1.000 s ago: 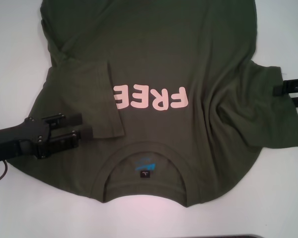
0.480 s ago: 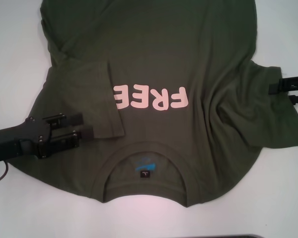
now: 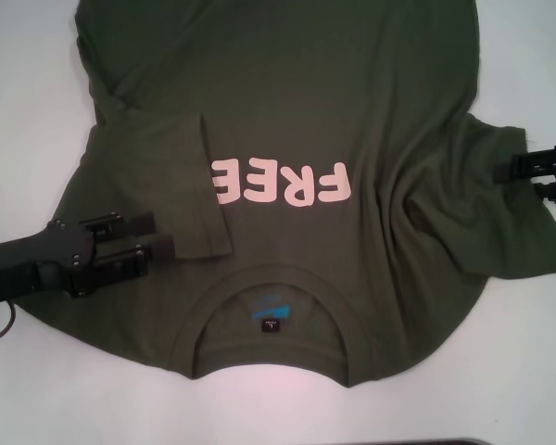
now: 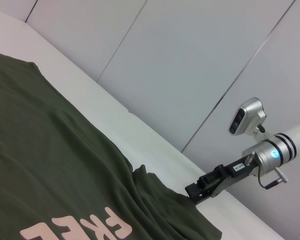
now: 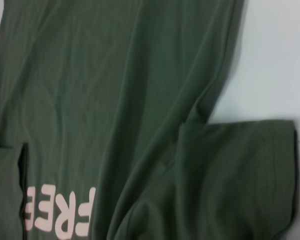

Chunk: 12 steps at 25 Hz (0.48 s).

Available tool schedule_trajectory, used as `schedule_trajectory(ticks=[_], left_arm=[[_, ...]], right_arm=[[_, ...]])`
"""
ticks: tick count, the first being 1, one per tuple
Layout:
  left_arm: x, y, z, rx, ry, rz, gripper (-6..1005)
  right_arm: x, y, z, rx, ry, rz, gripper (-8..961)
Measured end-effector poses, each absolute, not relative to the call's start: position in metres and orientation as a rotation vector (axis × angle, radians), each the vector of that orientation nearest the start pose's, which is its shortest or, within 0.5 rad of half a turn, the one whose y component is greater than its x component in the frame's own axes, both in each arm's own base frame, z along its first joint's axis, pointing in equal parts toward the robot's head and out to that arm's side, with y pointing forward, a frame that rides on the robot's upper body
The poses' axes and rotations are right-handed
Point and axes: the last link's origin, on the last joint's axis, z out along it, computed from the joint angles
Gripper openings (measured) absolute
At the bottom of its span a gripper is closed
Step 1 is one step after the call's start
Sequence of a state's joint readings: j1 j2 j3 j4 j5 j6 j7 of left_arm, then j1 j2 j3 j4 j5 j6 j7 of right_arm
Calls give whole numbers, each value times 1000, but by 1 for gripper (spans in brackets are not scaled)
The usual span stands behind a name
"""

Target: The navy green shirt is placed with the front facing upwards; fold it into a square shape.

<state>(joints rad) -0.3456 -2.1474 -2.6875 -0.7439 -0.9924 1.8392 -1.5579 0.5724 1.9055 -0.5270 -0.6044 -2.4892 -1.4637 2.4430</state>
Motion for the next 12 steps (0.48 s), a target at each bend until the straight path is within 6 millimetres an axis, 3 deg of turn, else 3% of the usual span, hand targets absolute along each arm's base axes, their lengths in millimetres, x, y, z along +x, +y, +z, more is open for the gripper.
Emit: schedule_trajectory(ticks=[12], left_arm=[[-299,248,7,-2652,-1104,-903,631]], right_arm=[[345,335,59,-2033,2010,245,741]])
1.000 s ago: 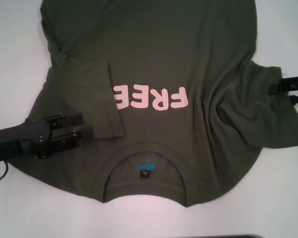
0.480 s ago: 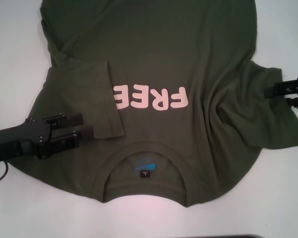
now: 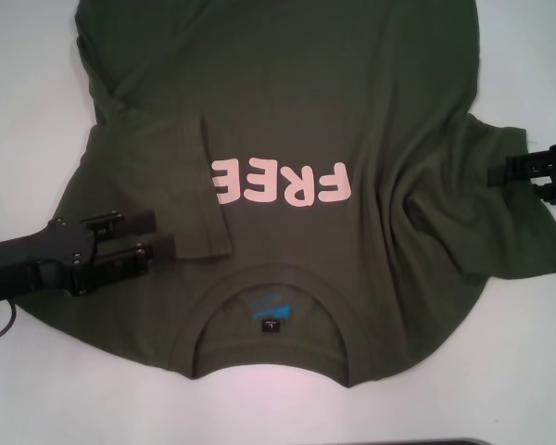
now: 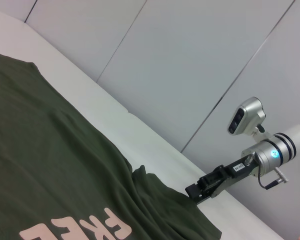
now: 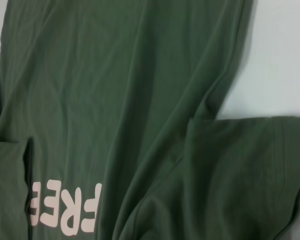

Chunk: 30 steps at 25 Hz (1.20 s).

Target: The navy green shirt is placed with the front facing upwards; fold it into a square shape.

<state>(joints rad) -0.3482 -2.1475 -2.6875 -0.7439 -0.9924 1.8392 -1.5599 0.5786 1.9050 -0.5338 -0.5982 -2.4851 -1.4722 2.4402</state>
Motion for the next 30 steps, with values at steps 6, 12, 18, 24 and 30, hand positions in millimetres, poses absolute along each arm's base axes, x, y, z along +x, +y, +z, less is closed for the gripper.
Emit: schedule_trajectory(ticks=[6,12,18,24,30], left_arm=[[-299,248,6,-2652,-1105,-904,631],[-298,248,6,-2653,-1107,-906,631],[-296,249,8,-2652,-1096,-930,631],[-296,249,8,-2650,-1098,-929,630],[-296,249,8,-2653,-1094,-930,630]], right_arm=[[346,336,59,-2024,2002,241,738],[345,337,58,-2025,2007,228,734],[341,337,57,-2055,2004,206,692],[344,335,58,-2039,2020,195,460],[345,335,60,-2029,2026,193,261]])
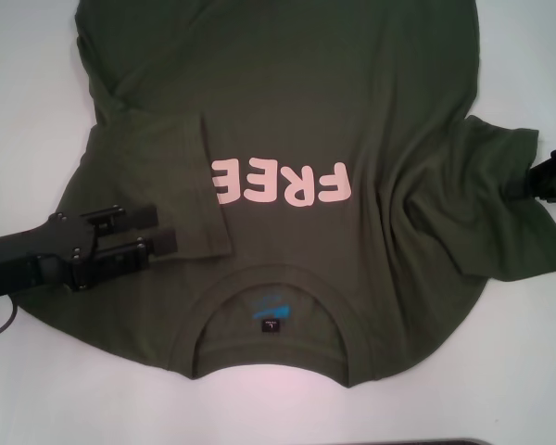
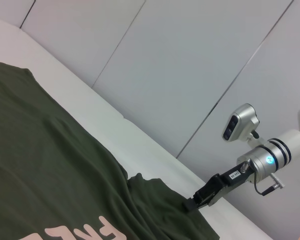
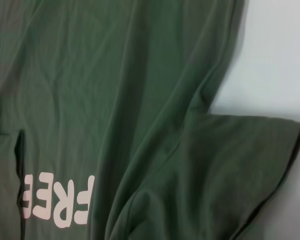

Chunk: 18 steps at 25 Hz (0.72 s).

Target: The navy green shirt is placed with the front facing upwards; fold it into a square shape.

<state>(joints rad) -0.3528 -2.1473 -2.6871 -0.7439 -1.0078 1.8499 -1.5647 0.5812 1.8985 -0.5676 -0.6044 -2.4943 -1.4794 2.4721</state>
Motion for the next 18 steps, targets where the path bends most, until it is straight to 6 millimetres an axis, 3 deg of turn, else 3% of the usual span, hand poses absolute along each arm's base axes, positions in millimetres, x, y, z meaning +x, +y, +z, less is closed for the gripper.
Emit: schedule_trajectory(ticks=[9,18], left_arm=[[-296,248,8,-2650,-1099,-929,630],[-298,249,9,-2645,-1100,-923,629]], right_arm=[[345,334,63,-2024,2032,192,61],[348,329,87,-1999,2045,194,12]])
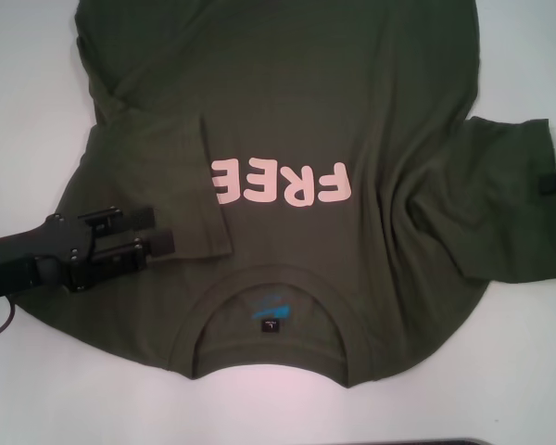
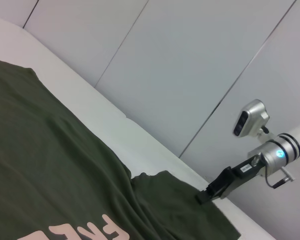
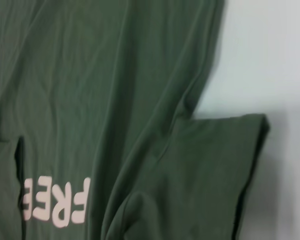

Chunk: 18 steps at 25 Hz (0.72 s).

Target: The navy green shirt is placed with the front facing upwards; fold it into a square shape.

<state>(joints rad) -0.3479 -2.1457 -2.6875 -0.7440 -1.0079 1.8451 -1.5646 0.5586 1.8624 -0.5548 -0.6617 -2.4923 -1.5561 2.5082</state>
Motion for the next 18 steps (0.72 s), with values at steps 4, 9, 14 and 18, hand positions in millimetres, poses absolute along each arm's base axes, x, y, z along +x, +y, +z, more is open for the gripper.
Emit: schedule_trajectory(ticks=[4,9,14,18], left_arm=[[-298,249,9,-2639,-1103,-921,629],[-299,250,11,-2627,-1101,-925,629],[-301,250,13,-2614,-1102,-927,629],[-300,250,14,-2613,-1098,-932,629]], right_arm=[[348,328,100,-1972,2035,215,12],[344,329,112,-1972,2025,249,12],[341,331,122,-1955,2007,248,13],[343,332,130,-1923,2000,262,13]])
